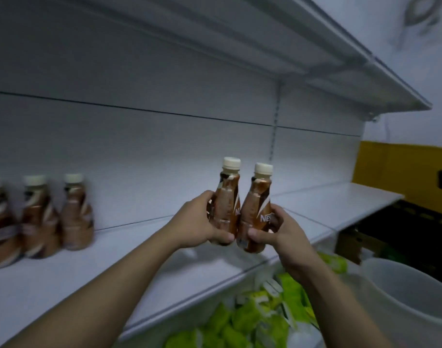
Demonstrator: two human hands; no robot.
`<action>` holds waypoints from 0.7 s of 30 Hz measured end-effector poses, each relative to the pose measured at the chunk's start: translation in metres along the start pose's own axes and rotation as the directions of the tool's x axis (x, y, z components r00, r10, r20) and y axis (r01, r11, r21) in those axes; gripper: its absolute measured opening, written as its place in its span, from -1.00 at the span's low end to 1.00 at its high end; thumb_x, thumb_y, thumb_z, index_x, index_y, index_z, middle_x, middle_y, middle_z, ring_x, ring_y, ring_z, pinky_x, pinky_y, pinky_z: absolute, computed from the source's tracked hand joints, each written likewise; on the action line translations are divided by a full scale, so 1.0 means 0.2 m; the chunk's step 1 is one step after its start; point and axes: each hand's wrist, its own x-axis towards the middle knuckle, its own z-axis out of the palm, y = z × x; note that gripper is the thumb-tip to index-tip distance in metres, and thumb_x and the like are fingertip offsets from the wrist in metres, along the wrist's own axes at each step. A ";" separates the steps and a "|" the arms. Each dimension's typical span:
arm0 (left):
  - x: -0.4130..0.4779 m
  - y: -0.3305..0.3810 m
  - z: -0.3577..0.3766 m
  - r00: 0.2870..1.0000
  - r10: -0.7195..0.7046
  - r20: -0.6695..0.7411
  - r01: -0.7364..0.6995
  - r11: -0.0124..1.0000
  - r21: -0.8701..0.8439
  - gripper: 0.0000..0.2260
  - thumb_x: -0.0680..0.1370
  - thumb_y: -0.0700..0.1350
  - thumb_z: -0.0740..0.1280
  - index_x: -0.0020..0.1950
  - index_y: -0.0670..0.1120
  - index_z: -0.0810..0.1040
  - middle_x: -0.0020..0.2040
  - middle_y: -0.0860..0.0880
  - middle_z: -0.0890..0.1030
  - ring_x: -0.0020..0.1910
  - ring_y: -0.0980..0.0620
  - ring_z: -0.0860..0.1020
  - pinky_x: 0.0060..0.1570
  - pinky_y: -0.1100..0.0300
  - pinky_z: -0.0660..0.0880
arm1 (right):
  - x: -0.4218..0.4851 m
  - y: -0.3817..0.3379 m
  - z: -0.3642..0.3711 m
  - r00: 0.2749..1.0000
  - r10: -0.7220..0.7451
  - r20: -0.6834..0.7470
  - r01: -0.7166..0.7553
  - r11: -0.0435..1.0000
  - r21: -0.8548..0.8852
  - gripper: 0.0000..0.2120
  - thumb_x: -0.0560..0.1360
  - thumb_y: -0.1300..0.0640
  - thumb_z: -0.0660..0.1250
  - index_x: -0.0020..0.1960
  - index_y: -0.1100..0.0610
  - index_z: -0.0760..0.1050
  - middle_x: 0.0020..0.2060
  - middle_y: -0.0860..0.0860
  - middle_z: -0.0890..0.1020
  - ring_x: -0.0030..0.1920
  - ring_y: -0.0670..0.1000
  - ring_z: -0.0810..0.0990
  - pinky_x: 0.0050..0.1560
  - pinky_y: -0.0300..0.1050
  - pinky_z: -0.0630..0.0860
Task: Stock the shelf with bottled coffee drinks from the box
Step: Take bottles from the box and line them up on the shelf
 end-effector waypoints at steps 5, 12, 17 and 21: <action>-0.11 -0.28 -0.28 0.990 -0.111 -0.089 0.124 0.978 0.170 -0.33 0.08 0.09 0.62 0.11 0.09 0.43 -0.06 0.17 0.58 -0.14 0.26 0.54 -0.25 0.32 0.45 | 0.18 0.13 0.41 0.985 0.077 0.151 -0.078 0.997 -0.004 -0.52 0.08 0.43 0.55 -0.07 0.13 0.55 -0.26 -0.03 0.70 -0.25 -0.06 0.67 -0.29 -0.25 0.56; -0.18 -0.60 -0.50 0.957 -0.208 -0.200 0.250 0.945 0.211 -0.40 0.15 0.13 0.59 0.09 0.10 0.42 -0.03 0.21 0.58 -0.06 0.20 0.57 -0.10 0.23 0.52 | 0.35 0.24 0.80 0.940 0.167 0.298 -0.155 0.986 -0.064 -0.51 0.14 0.46 0.53 -0.01 0.13 0.55 -0.16 0.02 0.71 -0.10 0.04 0.69 -0.10 -0.08 0.59; -0.20 -0.70 -0.51 0.913 -0.220 -0.342 0.312 0.919 0.241 -0.44 0.19 0.17 0.58 0.10 0.16 0.44 0.04 0.18 0.51 0.00 0.16 0.53 0.02 0.18 0.50 | 0.47 0.26 0.90 0.896 0.213 0.389 -0.157 0.973 -0.172 -0.60 0.17 0.43 0.56 -0.14 0.08 0.56 -0.27 -0.03 0.69 -0.26 -0.06 0.67 -0.25 -0.24 0.56; -0.18 -0.70 -0.51 0.868 -0.192 -0.457 0.389 0.835 0.388 -0.19 0.25 0.19 0.53 0.40 0.03 0.28 0.26 -0.01 0.44 0.21 -0.01 0.46 0.17 0.05 0.41 | 0.55 0.25 0.97 0.884 0.222 0.411 -0.135 0.964 -0.230 -0.63 0.21 0.47 0.53 -0.18 0.06 0.59 -0.37 -0.09 0.67 -0.33 -0.13 0.66 -0.34 -0.28 0.55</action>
